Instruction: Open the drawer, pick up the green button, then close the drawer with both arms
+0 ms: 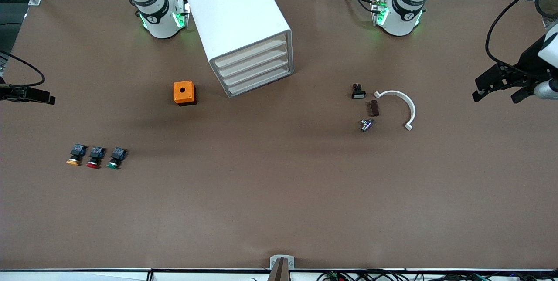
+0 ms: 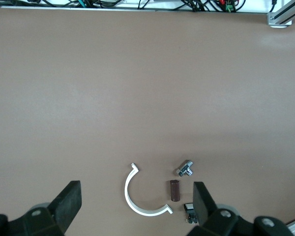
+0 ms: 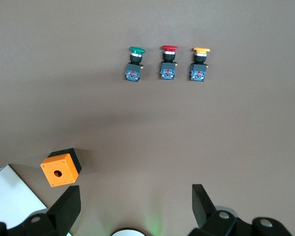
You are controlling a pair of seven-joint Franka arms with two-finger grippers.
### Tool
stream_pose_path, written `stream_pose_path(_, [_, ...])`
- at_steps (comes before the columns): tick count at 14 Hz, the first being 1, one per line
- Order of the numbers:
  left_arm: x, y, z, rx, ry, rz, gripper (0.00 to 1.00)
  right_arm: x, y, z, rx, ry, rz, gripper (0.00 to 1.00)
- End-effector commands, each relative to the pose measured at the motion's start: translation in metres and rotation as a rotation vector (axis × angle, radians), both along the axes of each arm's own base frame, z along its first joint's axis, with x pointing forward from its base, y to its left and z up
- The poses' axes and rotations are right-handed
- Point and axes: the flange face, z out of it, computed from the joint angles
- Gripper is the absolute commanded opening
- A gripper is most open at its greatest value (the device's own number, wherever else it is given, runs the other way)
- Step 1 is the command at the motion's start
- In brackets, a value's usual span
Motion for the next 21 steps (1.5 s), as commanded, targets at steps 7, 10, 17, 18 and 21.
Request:
stream_pose_path(7, [-0.003,-0.021,-0.003,0.027,0.094,-0.016,1.00,-0.004,-0.004,0.031,-0.021,-0.029,-0.019,1.00])
stream_pose_path(10, [-0.003,-0.021,-0.004,0.027,0.095,-0.017,1.00,-0.002,-0.008,0.057,-0.024,-0.077,-0.028,1.00])
stream_pose_path(17, [-0.006,-0.009,-0.001,0.012,0.119,-0.016,1.00,-0.035,-0.031,0.138,-0.036,-0.106,-0.081,1.00])
stream_pose_path(18, [-0.006,-0.008,0.000,0.008,0.124,-0.014,1.00,-0.035,-0.029,0.137,-0.031,-0.098,-0.078,1.00])
stream_pose_path(21, [-0.008,-0.006,-0.004,0.014,0.151,-0.020,1.00,-0.041,-0.019,0.142,-0.022,-0.079,-0.070,1.00])
